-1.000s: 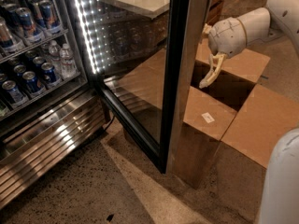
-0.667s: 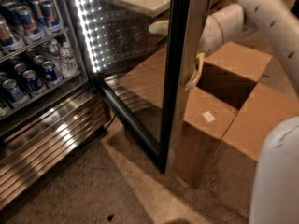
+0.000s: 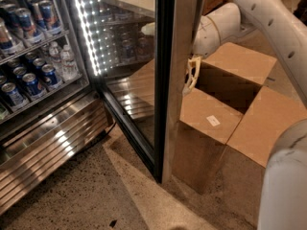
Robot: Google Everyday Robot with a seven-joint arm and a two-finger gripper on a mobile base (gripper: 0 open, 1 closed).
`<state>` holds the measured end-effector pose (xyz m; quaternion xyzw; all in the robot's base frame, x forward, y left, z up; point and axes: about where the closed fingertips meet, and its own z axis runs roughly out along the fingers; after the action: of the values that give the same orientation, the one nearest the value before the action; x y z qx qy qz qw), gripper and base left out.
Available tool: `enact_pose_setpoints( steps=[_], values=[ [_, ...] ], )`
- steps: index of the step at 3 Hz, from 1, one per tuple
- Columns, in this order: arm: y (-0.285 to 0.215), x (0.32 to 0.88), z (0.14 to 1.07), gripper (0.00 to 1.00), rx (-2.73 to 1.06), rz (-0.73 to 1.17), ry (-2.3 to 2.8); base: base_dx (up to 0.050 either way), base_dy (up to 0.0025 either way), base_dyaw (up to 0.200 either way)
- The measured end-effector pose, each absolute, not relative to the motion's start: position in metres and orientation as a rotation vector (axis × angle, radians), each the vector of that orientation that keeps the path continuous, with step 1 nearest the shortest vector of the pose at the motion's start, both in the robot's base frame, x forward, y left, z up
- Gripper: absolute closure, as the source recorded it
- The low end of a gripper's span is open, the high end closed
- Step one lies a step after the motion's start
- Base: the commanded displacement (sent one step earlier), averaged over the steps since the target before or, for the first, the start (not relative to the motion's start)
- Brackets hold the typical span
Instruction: Close right fridge door
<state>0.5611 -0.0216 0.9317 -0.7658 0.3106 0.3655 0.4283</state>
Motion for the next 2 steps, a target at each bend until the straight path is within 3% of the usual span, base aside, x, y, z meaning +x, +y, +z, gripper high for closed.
enact_pose_setpoints(
  steps=[1,2],
  values=[
    [-0.0216,0.5611,0.9317,0.0,-1.912,0.913,0.776,0.0,0.0,0.0],
    [-0.0216,0.5611,0.9317,0.19,-1.912,0.913,0.776,0.0,0.0,0.0]
  ],
)
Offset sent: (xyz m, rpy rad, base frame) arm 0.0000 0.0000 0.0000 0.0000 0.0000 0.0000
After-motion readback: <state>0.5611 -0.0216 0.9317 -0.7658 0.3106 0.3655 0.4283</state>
